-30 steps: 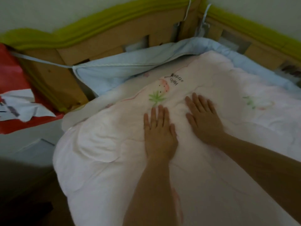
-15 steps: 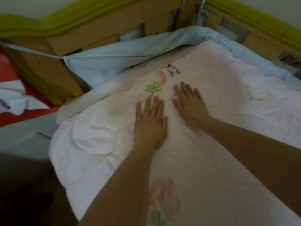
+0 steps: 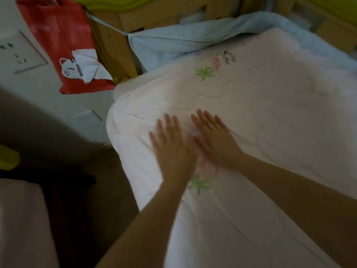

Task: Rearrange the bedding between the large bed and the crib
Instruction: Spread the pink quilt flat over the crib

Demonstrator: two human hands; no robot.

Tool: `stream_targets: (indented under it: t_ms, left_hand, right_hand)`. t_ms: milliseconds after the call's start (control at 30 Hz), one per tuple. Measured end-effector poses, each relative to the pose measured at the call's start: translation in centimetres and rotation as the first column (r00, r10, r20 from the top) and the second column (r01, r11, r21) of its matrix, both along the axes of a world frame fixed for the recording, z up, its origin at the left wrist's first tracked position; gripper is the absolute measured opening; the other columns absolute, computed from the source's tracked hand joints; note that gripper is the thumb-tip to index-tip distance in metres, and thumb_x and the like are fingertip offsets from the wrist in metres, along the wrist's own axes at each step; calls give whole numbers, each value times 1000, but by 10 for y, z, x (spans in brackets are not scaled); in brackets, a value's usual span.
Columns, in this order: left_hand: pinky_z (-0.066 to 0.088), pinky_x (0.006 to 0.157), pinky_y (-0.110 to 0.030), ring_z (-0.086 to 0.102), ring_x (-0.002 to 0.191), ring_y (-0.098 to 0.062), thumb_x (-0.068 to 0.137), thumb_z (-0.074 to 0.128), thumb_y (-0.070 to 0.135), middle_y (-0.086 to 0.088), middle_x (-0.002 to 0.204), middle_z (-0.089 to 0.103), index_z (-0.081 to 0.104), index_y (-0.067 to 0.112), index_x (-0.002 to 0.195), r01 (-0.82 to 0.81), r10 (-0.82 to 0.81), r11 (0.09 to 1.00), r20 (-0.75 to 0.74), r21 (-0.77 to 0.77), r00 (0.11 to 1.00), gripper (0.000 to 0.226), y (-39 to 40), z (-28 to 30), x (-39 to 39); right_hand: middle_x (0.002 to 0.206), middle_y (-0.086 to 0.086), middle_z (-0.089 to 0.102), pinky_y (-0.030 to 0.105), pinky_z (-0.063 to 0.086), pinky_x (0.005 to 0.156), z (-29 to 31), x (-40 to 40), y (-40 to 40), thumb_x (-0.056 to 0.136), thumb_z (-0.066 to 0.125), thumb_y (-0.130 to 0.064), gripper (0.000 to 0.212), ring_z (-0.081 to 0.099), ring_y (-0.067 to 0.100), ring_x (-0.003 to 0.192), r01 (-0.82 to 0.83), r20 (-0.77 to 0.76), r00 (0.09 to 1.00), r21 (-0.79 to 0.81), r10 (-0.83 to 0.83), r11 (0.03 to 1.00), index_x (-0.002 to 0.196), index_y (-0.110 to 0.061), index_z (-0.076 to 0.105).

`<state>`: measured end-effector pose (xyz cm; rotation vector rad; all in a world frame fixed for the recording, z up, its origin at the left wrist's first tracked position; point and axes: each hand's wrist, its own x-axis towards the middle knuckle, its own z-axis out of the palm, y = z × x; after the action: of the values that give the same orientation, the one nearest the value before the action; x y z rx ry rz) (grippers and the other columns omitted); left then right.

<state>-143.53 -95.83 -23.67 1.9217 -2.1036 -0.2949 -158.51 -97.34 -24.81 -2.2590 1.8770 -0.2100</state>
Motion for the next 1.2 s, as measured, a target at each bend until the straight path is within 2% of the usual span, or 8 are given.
stream_targets:
  t_ms: [133, 300, 467, 600, 767, 1000, 1100, 1200]
  left_hand:
    - [-9, 118, -49, -14, 146, -26, 98, 1, 50, -3, 160, -11, -6, 19, 152, 35, -67, 984, 182, 177, 981, 63, 59, -22, -20]
    - [-2, 113, -62, -8, 145, -40, 98, 11, 53, -7, 160, -11, -6, 19, 153, -471, 414, 829, 236, 302, 879, 67, 79, -1, 3]
    - [-13, 115, -53, -7, 148, -25, 94, 2, 53, -1, 161, -4, 0, 22, 153, 63, -80, 992, 163, 109, 983, 67, 158, 14, -82]
    - [-9, 117, -51, -23, 144, -24, 92, -3, 59, 3, 157, -24, -19, 27, 149, -84, 5, 961, 288, 264, 958, 68, 237, -12, -36]
    - [-3, 115, -59, -13, 145, -35, 98, 13, 54, -5, 160, -14, -8, 18, 152, -355, 315, 900, 188, 254, 930, 69, 230, 5, -38]
    - [-6, 117, -53, -18, 145, -24, 95, -1, 57, -1, 159, -17, -15, 23, 151, 134, -203, 959, 281, 248, 938, 67, 334, -8, -70]
    - [-7, 116, -56, -25, 142, -26, 93, -1, 59, 2, 154, -30, -27, 26, 146, -95, -29, 940, 353, 327, 935, 67, 365, -9, -22]
    - [-3, 115, -59, -16, 145, -31, 96, 6, 57, -3, 158, -21, -17, 21, 150, -207, 111, 912, 274, 353, 955, 69, 365, 15, -29]
  right_hand:
    - [159, 0, 11, 34, 1, 118, -15, -54, 52, 93, 7, -50, 65, 10, 17, 147, -70, -126, 989, 37, 74, 997, 152, -24, 16]
    - [159, 12, 8, 46, 5, 118, 4, -155, 94, 99, 15, -47, 62, 9, 30, 147, 452, -332, 847, 40, -415, 891, 153, -17, 13]
    - [160, 10, 8, 38, 0, 118, 24, -96, 147, 100, 22, -45, 60, 8, 25, 148, 152, -12, 988, 36, -152, 988, 152, -17, 13]
    - [158, 4, 17, 35, 8, 119, -2, -117, 231, 94, 10, -48, 64, 17, 21, 146, -131, -129, 982, 78, 140, 988, 151, -21, 19]
    - [160, 10, 5, 45, 3, 120, -8, -183, 257, 99, 15, -45, 61, 7, 27, 147, 430, -242, 878, 16, -414, 903, 153, -16, 11]
    - [157, 5, 23, 37, 10, 119, -4, -115, 360, 97, 20, -44, 59, 21, 22, 145, -53, -104, 993, 54, 58, 997, 150, -19, 25]
    - [159, 5, 17, 40, 8, 119, -9, -170, 428, 97, 13, -44, 61, 14, 22, 147, 270, -231, 939, 42, -254, 962, 152, -19, 16]
    - [158, 15, 14, 51, 11, 117, 3, -187, 473, 95, 14, -47, 66, 15, 33, 145, 680, -291, 712, 60, -638, 731, 152, -13, 16]
